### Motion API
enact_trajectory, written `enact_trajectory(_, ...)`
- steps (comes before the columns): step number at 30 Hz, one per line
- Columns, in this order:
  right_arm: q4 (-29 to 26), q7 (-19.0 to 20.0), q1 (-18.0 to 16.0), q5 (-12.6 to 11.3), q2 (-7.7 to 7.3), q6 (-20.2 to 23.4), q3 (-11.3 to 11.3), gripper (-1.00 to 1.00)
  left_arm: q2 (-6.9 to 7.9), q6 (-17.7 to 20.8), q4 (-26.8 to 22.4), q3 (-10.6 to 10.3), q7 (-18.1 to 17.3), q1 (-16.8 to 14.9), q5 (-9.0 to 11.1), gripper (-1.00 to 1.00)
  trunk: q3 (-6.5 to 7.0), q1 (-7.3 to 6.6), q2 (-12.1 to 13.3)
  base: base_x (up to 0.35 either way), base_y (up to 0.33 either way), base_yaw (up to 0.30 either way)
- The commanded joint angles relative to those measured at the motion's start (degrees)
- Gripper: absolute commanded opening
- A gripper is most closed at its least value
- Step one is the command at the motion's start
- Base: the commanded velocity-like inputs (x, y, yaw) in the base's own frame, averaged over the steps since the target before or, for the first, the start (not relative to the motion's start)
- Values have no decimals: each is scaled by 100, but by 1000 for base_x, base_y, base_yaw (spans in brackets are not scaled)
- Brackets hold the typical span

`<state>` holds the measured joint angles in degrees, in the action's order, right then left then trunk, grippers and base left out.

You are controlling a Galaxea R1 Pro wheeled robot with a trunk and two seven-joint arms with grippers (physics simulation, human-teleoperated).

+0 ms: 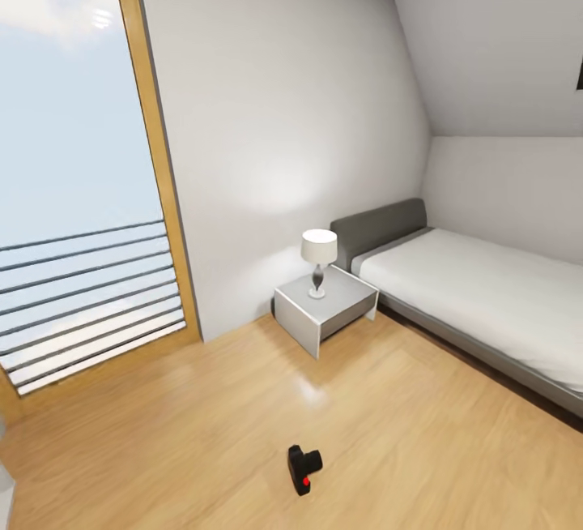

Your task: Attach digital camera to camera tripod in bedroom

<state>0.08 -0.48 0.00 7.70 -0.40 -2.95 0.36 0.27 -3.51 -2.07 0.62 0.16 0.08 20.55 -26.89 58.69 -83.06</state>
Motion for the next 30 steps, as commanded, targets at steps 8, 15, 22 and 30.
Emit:
enact_trajectory(8,1,-5,0,47,-3,-14,1,100,0,-9,-4,8,2,1,19,100,-4,3,-2,320,0,-2)
enact_trajectory(15,1,-5,-7,73,-39,-47,9,100,0,-40,-4,51,17,1,28,100,-4,3,-2,230,0,0)
enact_trajectory(22,1,-5,-3,64,-28,-48,8,100,5,-36,-4,37,4,1,35,100,-4,3,-2,113,0,0)
enact_trajectory(30,1,-5,-2,76,-45,-48,8,100,7,-36,-4,35,2,1,37,100,-4,3,-2,286,0,0)
